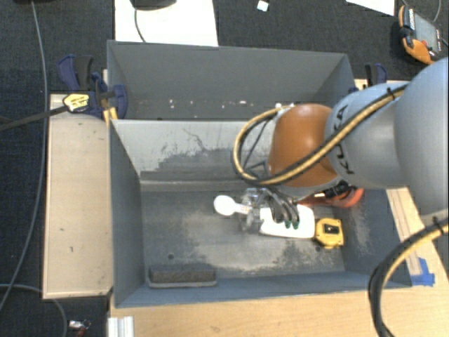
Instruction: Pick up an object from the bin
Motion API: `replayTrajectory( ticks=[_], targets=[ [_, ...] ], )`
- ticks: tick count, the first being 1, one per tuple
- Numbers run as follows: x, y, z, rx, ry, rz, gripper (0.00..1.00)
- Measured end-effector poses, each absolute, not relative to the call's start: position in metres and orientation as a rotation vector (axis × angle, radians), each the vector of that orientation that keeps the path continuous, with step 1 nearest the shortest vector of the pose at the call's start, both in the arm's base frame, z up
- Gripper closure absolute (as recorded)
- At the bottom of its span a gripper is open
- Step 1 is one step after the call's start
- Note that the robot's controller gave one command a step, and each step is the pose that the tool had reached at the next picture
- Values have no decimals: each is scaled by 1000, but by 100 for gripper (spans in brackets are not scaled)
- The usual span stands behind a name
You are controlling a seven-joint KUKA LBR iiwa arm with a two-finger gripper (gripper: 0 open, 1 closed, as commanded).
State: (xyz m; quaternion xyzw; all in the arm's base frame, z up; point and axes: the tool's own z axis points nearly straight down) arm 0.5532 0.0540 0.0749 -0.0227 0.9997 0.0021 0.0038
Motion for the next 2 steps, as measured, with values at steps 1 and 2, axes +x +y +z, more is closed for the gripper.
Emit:
replayTrajectory(
  ticks=[1,2],
  targets=[
    [551,54,93,-70,3140,6,100],
    [553,54,120,-68,3133,6,100]
  ],
)
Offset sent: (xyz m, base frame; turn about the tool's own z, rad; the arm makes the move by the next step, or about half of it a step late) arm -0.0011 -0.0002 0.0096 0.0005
